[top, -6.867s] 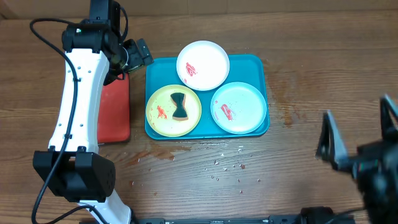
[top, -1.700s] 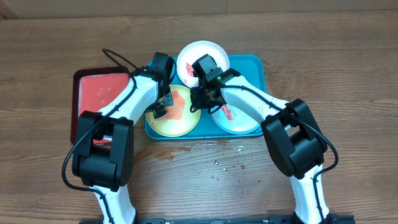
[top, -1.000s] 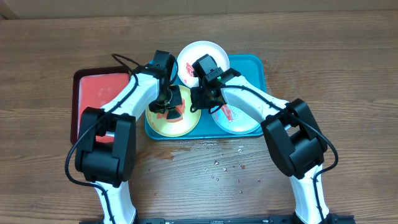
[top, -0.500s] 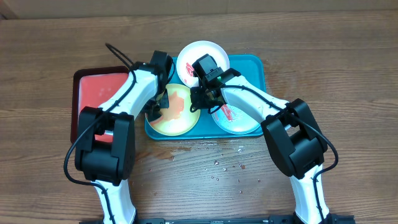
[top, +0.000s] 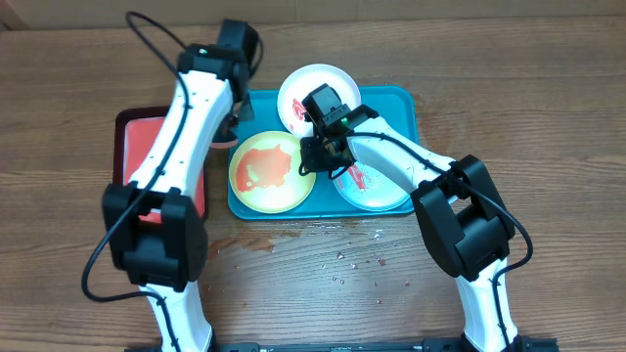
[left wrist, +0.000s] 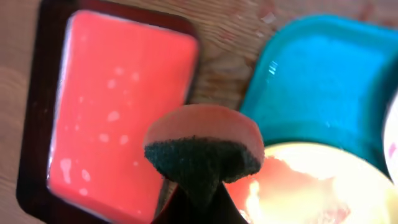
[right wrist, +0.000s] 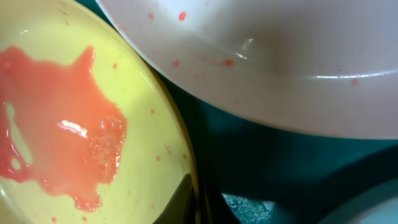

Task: Clean dirty plates on tray and stack at the side
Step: 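Scrub the yellow plate with the sponge in the left gripper, then lift the yellow plate with the right gripper and place it right of the tray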

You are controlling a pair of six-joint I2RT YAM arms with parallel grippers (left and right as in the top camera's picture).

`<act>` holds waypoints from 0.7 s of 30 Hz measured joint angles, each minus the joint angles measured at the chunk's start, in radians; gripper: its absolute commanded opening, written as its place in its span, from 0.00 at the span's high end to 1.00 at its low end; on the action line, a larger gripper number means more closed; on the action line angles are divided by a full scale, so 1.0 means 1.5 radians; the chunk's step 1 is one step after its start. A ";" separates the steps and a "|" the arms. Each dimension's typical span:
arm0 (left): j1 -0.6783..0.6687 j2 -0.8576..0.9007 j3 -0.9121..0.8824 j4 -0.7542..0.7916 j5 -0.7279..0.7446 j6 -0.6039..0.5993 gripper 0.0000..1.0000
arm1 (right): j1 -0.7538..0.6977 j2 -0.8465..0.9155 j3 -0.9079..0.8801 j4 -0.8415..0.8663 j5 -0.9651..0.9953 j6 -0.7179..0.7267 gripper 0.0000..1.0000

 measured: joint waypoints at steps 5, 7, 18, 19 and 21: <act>0.092 -0.014 0.001 -0.003 0.061 -0.085 0.96 | 0.024 -0.001 0.074 -0.074 0.087 -0.023 0.96; 0.132 -0.014 0.001 -0.014 0.085 -0.098 0.96 | 0.042 -0.005 0.120 -0.108 0.153 -0.035 0.96; 0.286 -0.014 0.001 -0.065 0.122 -0.116 0.96 | 0.169 -0.047 0.245 -0.076 0.582 -0.238 0.96; 0.294 -0.014 0.001 -0.067 0.123 -0.116 0.96 | 0.177 -0.047 0.245 -0.072 0.606 -0.264 0.96; 0.310 -0.014 0.001 -0.073 0.123 -0.116 0.96 | 0.193 -0.047 0.245 -0.071 0.646 -0.331 0.96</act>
